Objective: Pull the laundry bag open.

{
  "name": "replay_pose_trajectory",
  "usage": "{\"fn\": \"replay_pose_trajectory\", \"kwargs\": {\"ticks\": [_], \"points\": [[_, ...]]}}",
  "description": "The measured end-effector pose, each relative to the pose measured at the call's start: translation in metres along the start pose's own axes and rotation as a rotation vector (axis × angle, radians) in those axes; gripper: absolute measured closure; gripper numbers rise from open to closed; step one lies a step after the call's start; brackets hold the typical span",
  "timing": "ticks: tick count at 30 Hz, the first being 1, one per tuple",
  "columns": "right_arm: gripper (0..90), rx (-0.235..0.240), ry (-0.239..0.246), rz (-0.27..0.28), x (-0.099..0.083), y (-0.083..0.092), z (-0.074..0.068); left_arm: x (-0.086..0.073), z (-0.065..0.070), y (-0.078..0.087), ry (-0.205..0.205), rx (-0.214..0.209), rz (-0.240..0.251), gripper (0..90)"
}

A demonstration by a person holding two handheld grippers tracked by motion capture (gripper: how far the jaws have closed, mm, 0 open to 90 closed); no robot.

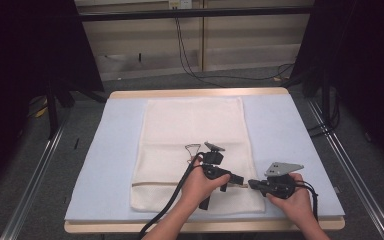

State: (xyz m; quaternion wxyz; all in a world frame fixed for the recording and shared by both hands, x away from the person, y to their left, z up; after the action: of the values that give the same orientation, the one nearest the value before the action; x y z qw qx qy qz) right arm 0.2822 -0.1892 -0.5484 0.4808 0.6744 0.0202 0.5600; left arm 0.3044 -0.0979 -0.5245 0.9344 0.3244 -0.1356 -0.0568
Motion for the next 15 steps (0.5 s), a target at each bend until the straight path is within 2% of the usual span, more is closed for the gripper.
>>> {"fn": "replay_pose_trajectory", "kwargs": {"ticks": [1,3,4,5,8,9,11,13,14,15], "points": [[90.0,0.006,-0.001,0.003,0.0,0.0,0.0,-0.001,0.001,0.0,0.013,-0.01,-0.004,63.0],[90.0,-0.003,-0.004,-0.001,0.0,0.0,0.0,-0.001,0.003,-0.001,0.013,-0.008,0.001,64.0],[90.0,-0.001,-0.003,-0.002,0.0,0.0,0.0,-0.001,0.002,-0.001,-0.004,0.002,0.002,64.5],[90.0,0.0,-0.001,-0.002,0.0,0.0,0.0,-0.002,0.004,-0.003,0.017,-0.007,0.0,64.5],[90.0,-0.002,0.001,-0.002,0.0,0.0,0.0,-0.003,0.001,-0.006,0.011,0.015,-0.008,65.4],[90.0,-0.003,0.001,-0.002,0.0,0.0,0.0,-0.004,0.001,-0.007,0.021,0.01,-0.012,65.3],[90.0,-0.003,-0.004,-0.001,0.0,0.0,0.0,-0.003,-0.003,-0.008,0.017,0.034,-0.007,65.2],[90.0,-0.001,-0.003,0.001,0.0,0.0,0.0,-0.004,-0.002,-0.01,0.025,0.017,-0.025,65.0],[90.0,0.003,-0.001,0.002,0.0,0.0,0.0,-0.003,-0.003,-0.011,0.041,0.028,-0.012,65.1],[90.0,0.002,-0.002,0.002,0.0,0.0,0.0,-0.002,-0.005,-0.013,0.027,0.039,-0.01,65.6]]}}
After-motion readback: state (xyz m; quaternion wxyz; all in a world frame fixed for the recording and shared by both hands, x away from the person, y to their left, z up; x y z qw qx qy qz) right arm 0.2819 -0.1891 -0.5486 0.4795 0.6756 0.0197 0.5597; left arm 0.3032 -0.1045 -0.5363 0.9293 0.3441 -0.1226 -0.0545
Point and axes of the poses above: each handheld gripper's, and its own axes: y roughly backward along the jaws, x roughly out of its top, z roughly to its right, the point moved 10 cm from there along -y, roughly forward along the jaws, and after that the axes turned 14 degrees about y, right-handed, at the moved point
